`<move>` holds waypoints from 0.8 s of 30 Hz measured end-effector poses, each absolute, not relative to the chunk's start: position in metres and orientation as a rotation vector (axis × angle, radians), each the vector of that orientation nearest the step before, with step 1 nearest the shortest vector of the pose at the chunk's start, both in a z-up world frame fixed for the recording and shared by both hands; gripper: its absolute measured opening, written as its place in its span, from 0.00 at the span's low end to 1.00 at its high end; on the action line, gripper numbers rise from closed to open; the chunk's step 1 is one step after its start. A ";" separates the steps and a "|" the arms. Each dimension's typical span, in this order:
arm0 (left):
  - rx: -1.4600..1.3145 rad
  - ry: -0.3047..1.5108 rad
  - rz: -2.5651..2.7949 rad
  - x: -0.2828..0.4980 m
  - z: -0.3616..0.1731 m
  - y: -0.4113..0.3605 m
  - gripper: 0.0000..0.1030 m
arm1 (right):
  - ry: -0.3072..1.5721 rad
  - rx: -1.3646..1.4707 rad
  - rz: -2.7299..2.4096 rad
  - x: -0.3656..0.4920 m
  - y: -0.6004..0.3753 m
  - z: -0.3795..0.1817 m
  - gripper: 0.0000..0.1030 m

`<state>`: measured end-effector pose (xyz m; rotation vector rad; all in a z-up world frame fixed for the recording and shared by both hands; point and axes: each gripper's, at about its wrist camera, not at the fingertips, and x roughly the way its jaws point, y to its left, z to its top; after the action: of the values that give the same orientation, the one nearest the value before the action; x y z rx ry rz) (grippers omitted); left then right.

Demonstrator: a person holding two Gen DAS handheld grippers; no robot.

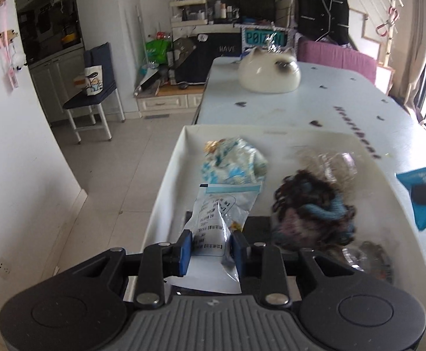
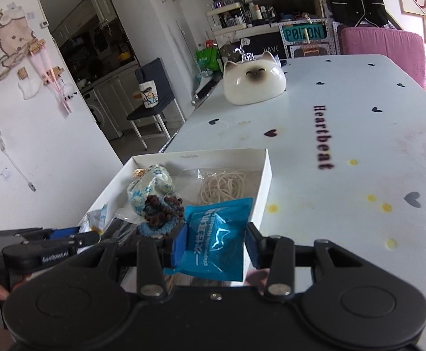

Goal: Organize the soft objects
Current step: 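Open both tools to release sachet and packet into the tray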

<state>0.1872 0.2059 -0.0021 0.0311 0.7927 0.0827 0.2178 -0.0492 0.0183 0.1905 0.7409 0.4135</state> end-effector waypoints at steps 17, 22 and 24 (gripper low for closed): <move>0.003 0.817 0.023 0.192 -0.013 0.210 0.62 | 0.834 0.141 0.391 0.259 -0.012 -0.005 0.47; -0.010 0.799 0.001 0.184 -0.005 0.207 0.62 | 0.805 0.147 0.415 0.250 -0.013 0.002 0.72; -0.008 0.795 -0.004 0.183 -0.003 0.205 0.62 | 0.792 0.142 0.410 0.246 -0.014 0.007 0.72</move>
<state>0.1826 0.2050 -0.0027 -0.0084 0.7952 -0.0039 0.2462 -0.0142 0.0068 0.1420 0.7917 0.4102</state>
